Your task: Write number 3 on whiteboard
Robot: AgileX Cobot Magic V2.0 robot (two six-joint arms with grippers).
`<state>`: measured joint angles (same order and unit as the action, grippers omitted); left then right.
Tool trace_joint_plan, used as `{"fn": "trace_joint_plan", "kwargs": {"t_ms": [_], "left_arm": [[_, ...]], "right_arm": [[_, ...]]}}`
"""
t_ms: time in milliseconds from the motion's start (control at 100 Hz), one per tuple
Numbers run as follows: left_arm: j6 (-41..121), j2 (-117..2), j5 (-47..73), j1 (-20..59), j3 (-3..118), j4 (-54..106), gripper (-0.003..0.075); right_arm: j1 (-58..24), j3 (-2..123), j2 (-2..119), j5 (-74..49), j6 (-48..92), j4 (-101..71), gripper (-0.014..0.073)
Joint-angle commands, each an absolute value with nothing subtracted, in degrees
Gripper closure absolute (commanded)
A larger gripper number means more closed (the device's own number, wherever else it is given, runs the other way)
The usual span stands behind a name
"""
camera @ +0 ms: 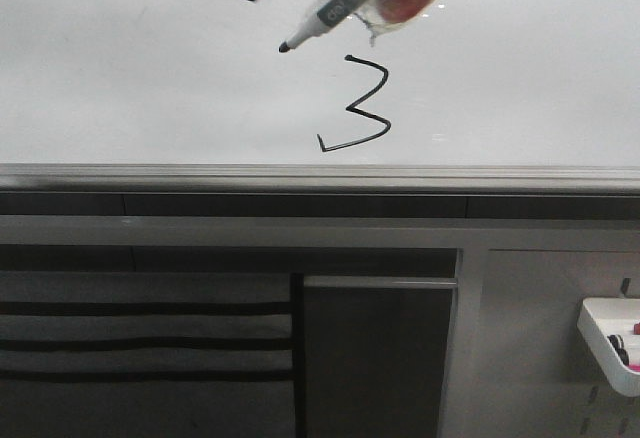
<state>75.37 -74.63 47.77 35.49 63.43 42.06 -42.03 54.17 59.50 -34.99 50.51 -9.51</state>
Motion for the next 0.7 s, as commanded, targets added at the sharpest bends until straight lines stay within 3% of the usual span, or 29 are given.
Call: {"fn": "trace_joint_plan", "kwargs": {"t_ms": [0,260,450,690], "left_arm": [[75.40,-76.90,45.89,37.72,68.23,42.63,0.0353],[75.40,-82.57,46.48,39.84,72.96,40.43,0.0375],[75.40,-82.57,46.57,39.84,72.98,40.31,0.0584],[75.40,-82.57,46.71,39.84,72.98,40.31,0.0709]], "right_arm": [[-42.14,55.79,58.31,-30.67,51.37,-9.61,0.0582],[-42.14,55.79,58.31,-31.03,51.37,-9.61,0.0582],[-42.14,55.79,58.31,-31.03,51.37,-9.72,0.0582],[-42.14,55.79,58.31,-30.97,51.37,-10.66,0.0582]]}}
